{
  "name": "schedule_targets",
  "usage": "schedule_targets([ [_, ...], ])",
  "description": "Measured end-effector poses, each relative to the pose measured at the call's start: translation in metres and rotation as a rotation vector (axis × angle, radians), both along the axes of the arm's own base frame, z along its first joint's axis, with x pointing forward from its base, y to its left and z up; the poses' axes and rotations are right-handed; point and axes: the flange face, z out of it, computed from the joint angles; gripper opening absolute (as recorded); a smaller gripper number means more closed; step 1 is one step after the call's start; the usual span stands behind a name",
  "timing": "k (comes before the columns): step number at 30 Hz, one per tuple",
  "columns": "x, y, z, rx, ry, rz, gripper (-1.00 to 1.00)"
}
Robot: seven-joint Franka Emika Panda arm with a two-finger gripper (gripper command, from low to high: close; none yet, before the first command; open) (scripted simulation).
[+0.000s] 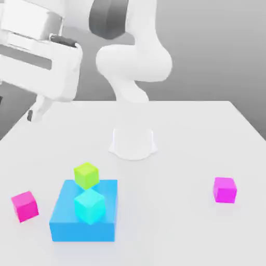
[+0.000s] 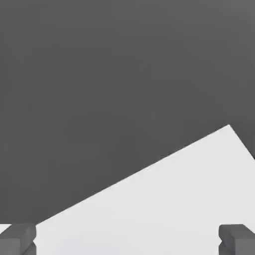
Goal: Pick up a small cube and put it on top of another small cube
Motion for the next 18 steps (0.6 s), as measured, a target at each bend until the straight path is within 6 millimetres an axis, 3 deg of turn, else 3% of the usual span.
schedule_targets([
  [4, -0.017, -0.037, -0.059, 0.056, 0.065, -0.096, 0.00],
  [10, -0.062, -0.083, -0.142, 0.171, 0.133, -0.253, 0.00],
  [16, -0.101, -0.096, -0.212, 0.307, 0.162, -0.366, 0.00],
  [18, -0.104, -0.098, -0.230, 0.323, 0.160, -0.380, 0.00],
])
